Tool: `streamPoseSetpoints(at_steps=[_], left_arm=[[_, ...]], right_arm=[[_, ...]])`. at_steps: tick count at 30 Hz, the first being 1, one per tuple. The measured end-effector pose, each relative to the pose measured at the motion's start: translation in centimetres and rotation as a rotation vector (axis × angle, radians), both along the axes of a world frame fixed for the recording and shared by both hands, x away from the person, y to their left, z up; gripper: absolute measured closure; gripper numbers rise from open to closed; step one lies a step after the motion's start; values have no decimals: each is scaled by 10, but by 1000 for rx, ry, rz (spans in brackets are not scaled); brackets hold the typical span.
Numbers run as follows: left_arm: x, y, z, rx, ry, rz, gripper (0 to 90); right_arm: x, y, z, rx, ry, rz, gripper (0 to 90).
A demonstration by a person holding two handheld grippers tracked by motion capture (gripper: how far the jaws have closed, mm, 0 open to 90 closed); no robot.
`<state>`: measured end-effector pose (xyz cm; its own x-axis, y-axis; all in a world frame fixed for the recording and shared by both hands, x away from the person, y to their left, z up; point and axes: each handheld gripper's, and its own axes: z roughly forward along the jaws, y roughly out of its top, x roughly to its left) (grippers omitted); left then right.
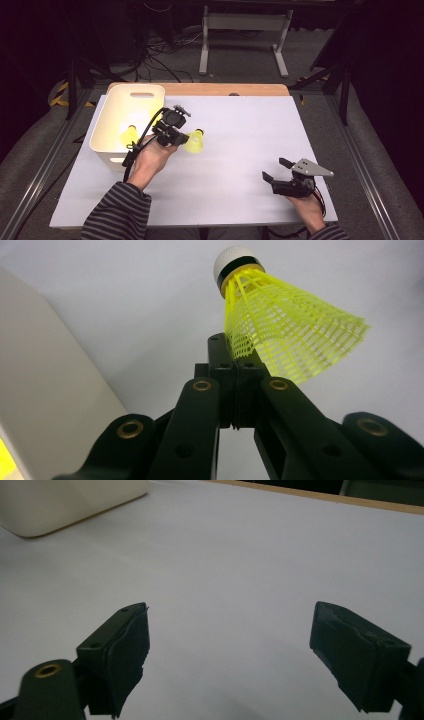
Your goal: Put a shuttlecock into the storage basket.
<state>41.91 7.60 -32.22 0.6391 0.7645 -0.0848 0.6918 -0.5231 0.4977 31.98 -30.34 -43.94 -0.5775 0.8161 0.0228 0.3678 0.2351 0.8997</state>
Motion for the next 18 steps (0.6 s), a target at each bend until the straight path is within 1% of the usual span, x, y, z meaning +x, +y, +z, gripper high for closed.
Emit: streamPoseSetpoints(at_steps=[7, 12, 14, 18], left_arm=[[1, 3, 4, -13, 0, -2, 897], [2, 5, 8, -22, -1, -6, 897], [2, 6, 10, -21, -2, 1, 897], [4, 10, 14, -28, -2, 3, 897]], right_arm=[[0, 0, 0, -4, 1, 4, 168], [0, 0, 0, 2, 0, 1, 171], [-1, -1, 1, 10, -11, -5, 173], [-1, 0, 1, 10, -7, -4, 173]])
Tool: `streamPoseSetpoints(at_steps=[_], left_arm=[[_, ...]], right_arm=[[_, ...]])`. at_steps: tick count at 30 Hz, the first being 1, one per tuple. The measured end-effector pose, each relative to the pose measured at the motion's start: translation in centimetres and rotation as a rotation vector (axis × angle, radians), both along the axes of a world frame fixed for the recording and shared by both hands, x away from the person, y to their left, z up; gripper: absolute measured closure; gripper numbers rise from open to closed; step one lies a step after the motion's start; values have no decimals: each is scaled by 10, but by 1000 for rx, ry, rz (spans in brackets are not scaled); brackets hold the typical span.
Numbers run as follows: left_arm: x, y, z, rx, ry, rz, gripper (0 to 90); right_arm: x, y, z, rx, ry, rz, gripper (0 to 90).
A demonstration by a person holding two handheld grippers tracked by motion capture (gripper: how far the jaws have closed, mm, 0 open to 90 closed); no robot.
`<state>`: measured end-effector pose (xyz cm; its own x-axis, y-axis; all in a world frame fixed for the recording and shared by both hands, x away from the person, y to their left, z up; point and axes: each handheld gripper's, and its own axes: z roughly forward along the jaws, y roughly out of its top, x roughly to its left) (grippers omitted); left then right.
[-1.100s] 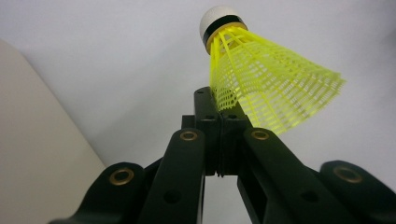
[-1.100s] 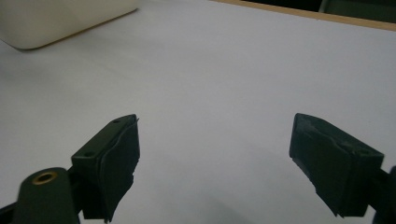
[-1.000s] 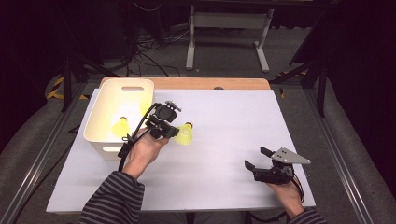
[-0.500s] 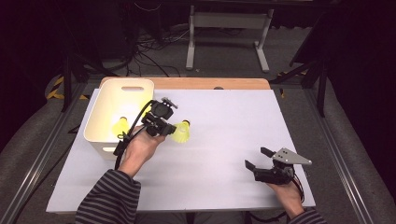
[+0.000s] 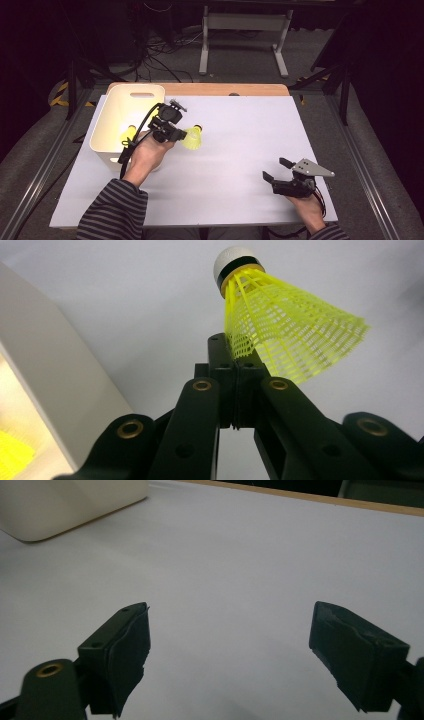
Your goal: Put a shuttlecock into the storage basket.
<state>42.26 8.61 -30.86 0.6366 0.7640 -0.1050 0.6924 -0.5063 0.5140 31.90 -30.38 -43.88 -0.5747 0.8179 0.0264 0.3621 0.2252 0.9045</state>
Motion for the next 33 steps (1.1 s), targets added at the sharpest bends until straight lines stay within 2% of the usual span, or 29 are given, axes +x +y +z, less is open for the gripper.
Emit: streamPoseSetpoints(at_steps=[8, 18, 30, 33], left_arm=[[3, 6, 6, -6, -4, 8, 897], [4, 14, 14, -11, -15, 21, 897], [4, 21, 23, -28, -27, 35, 897], [4, 25, 26, -45, -38, 43, 897]], right_arm=[[-1, -1, 1, -1, -15, -6, 184], [0, -1, 0, -1, -10, -5, 185], [0, -1, 0, 3, -5, -8, 183], [0, -1, 0, 4, -2, -6, 182]])
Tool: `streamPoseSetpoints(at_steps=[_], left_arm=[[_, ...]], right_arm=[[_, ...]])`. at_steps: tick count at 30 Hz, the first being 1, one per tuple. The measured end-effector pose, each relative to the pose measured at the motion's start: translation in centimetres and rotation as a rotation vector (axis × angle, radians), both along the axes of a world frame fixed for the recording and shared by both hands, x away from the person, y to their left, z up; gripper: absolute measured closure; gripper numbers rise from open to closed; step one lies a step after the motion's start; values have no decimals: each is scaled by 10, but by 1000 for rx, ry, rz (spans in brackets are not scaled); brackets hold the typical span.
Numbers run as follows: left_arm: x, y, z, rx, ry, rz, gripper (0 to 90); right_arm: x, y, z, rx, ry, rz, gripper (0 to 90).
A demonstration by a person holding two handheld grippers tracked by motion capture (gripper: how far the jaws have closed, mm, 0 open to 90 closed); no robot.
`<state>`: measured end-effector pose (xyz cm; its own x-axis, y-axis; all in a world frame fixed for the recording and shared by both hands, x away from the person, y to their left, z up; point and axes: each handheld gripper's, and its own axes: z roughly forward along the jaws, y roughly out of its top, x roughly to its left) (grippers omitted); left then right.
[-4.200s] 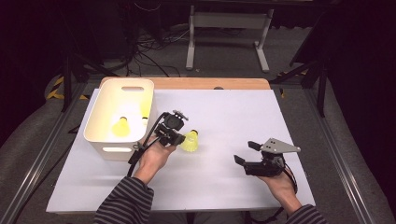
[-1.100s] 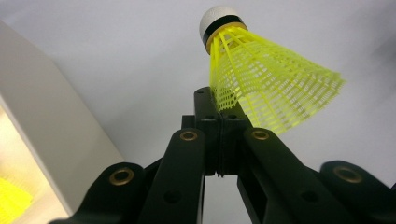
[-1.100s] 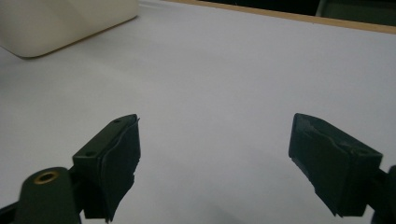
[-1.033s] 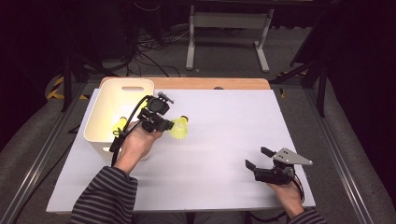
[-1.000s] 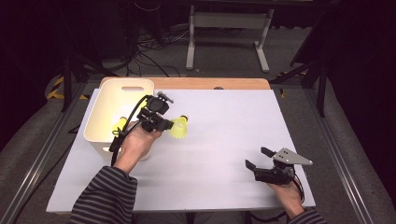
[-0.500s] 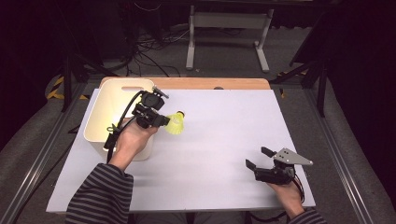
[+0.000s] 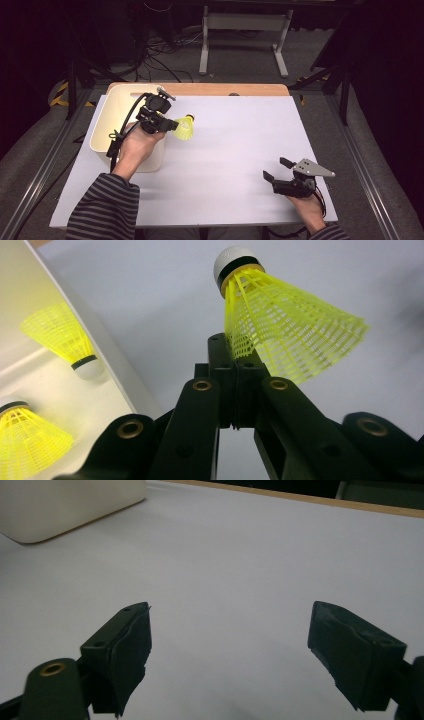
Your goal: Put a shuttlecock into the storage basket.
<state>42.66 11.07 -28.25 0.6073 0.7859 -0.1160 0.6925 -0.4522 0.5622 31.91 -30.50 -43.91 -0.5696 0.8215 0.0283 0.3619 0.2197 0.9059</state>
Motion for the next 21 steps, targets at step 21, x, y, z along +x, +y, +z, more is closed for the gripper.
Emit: streamPoseSetpoints(at_steps=[21], left_arm=[[2, 30, 7, 0, -12, 66, 897]], right_arm=[[0, -1, 0, 3, -2, -1, 180]])
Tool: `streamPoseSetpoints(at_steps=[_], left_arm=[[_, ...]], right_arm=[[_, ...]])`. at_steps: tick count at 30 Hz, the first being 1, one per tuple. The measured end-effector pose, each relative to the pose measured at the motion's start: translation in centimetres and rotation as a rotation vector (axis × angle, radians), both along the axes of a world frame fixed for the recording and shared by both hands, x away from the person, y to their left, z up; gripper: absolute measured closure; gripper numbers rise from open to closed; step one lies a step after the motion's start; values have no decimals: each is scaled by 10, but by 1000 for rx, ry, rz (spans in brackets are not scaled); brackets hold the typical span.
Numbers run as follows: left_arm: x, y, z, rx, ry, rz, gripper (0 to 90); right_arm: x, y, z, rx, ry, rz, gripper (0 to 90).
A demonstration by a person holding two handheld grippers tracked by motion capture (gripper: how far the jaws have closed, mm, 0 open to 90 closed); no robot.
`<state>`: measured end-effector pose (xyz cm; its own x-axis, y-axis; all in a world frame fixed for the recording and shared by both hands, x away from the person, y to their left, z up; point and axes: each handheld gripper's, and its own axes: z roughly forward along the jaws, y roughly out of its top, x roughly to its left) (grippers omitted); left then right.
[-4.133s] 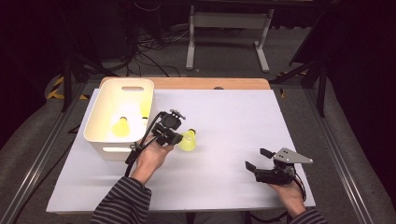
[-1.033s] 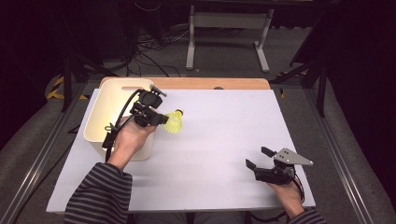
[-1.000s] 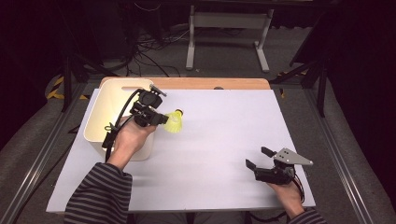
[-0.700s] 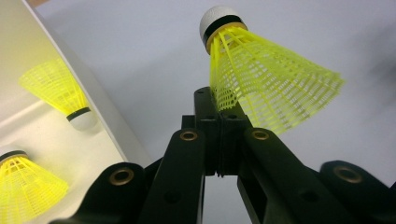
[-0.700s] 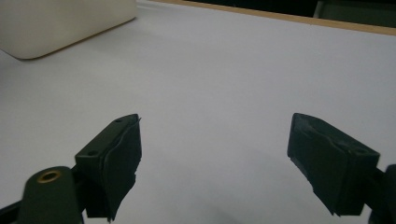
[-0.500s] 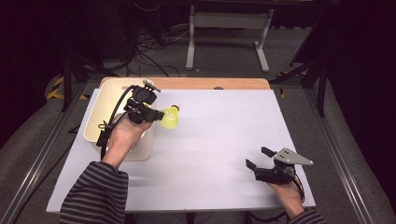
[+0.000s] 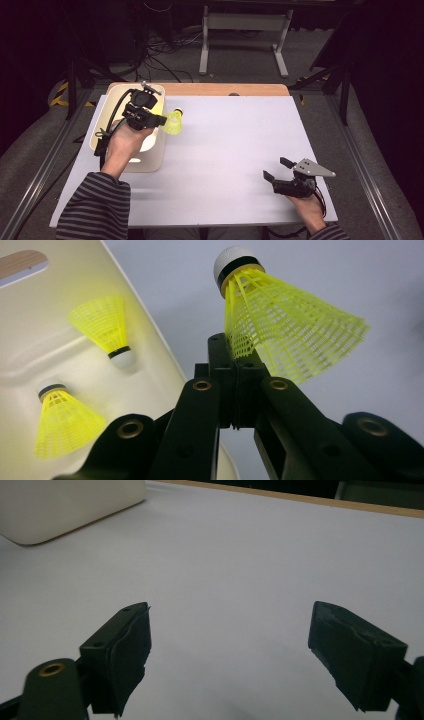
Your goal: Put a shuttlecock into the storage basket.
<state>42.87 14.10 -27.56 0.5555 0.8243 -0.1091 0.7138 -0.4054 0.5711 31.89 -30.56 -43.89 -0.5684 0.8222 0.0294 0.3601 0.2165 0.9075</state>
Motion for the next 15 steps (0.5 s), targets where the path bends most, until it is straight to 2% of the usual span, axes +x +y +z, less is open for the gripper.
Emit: streamPoseSetpoints(at_steps=[5, 7, 15], left_arm=[[0, 10, 0, -7, 5, 30, 897], [0, 13, 0, 8, -2, 32, 897], [-2, 23, 0, 8, -9, 66, 897]], right_arm=[[0, 0, 0, 0, -1, 0, 180], [0, 0, 0, 1, -2, 1, 180], [0, 1, 0, -3, -2, 3, 179]])
